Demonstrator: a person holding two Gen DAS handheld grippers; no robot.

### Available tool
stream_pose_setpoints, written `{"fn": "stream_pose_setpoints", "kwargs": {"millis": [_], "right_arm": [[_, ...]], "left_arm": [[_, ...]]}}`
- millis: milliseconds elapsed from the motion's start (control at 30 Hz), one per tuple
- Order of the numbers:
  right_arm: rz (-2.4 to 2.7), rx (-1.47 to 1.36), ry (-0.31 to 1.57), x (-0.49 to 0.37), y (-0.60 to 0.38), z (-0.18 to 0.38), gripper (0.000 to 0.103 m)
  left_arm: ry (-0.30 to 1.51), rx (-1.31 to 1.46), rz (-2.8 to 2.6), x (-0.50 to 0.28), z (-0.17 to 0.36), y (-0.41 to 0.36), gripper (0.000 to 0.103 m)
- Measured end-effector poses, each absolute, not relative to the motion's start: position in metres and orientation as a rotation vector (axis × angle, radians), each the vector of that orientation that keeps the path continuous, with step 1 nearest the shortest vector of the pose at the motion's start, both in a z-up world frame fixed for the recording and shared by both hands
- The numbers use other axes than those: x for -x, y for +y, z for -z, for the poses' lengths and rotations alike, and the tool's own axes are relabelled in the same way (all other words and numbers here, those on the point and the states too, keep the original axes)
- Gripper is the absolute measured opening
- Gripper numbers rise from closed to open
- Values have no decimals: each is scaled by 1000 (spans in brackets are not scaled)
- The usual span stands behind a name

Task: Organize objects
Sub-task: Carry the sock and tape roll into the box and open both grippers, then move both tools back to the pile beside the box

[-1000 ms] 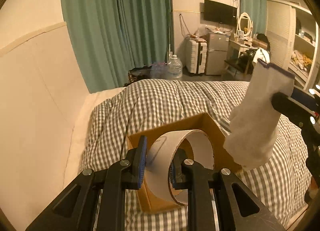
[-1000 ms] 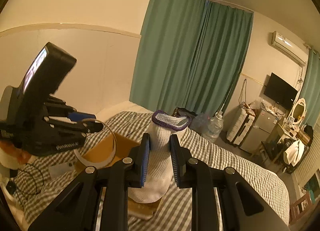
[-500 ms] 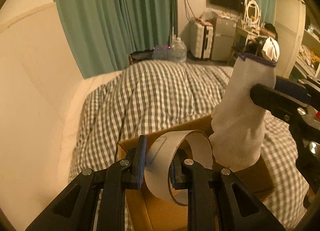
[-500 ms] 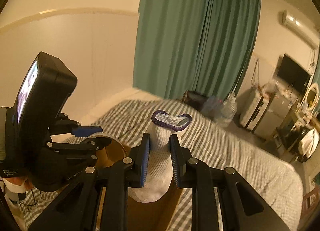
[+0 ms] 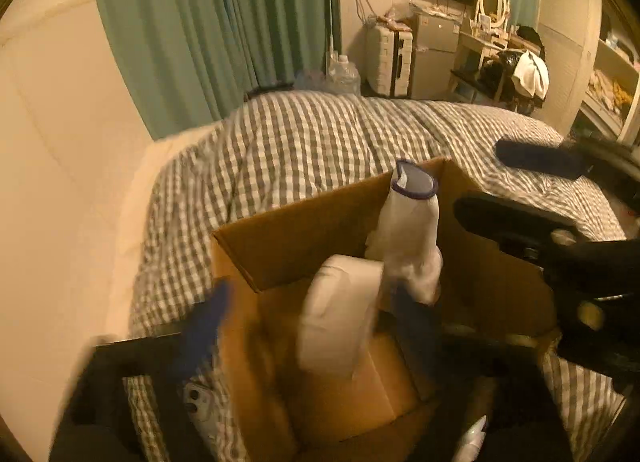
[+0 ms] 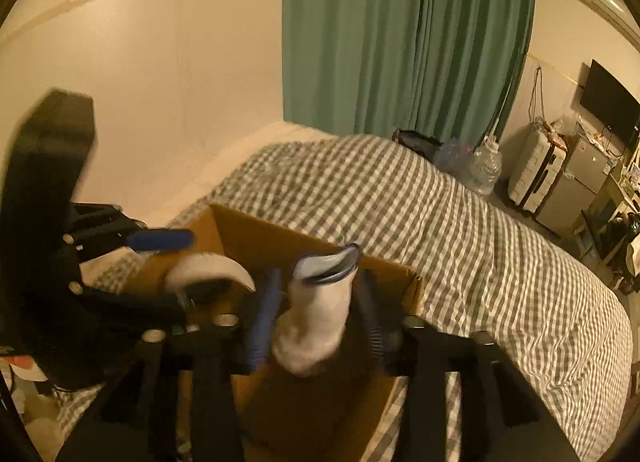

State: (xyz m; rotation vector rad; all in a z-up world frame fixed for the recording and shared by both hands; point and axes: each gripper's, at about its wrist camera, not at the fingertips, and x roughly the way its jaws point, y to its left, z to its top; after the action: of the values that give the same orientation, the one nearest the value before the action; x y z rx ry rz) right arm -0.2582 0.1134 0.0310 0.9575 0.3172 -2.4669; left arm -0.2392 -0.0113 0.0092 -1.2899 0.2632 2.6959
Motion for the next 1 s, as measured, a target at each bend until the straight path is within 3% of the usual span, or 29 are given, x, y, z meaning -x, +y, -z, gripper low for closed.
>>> {"fn": "stream_pose_setpoints", "kwargs": {"millis": [33,133,233,333,600,1000], "right_arm": [[2479,-936,309,254,116,-40,61],[2514,-884,309,233,123,-64,67],[2554,-823,310,210,130,-90,84],[2584,-755,304,178,139,-113,89],[2627,-713,432,96,149,-121,89],[2611,-841,466,30,145,-31,89]], "left_arm": [[269,1242,-2723,232,-16,-11,95],[276,1210,-2766,216,-36,-10,95],[229,1189,-2809,201,-55,-14,95],[181,1212,-2900,178,-71,-18,99],[116,1109,-3059,97,-77,-21,100],[-82,1095,-3110,23,-8,-32,100]]}}
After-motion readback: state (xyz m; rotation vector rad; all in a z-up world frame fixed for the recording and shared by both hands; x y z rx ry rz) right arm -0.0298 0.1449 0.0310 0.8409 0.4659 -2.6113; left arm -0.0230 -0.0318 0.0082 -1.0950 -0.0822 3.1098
